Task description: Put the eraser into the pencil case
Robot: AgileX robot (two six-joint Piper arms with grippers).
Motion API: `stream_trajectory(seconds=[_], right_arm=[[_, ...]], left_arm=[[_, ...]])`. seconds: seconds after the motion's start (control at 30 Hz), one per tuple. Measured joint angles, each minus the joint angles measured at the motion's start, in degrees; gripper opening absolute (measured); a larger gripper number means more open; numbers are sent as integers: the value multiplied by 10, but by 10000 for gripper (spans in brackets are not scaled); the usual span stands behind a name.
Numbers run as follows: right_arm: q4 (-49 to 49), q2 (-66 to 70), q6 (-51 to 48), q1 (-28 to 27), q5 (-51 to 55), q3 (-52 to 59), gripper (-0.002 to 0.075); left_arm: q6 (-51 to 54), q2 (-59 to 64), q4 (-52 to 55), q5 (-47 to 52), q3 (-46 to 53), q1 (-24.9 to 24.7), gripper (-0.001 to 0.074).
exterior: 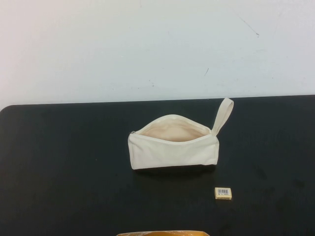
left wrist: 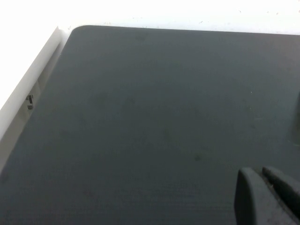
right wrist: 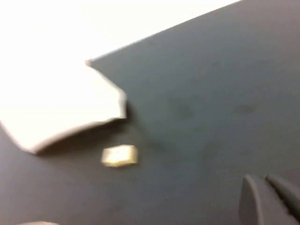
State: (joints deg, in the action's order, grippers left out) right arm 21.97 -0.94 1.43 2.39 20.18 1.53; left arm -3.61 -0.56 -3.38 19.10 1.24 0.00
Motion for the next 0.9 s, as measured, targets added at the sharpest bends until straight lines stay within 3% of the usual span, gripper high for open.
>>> stream_trajectory(seconds=[0.13,0.57,0.73,0.9], right_arm=[[108,0,3,0,2,0,-1],[177,0,2,0,-35,1,-1],[178,0,-103,0,-28,-11,-1],[117,27,-247,0,46,-134,-1]], left_arm=[[0,0,0,0,0,0,-1],[0,0,0,0,0,0,-1],[0,0,0,0,0,0,-1],[0,0,0,0,0,0,-1]])
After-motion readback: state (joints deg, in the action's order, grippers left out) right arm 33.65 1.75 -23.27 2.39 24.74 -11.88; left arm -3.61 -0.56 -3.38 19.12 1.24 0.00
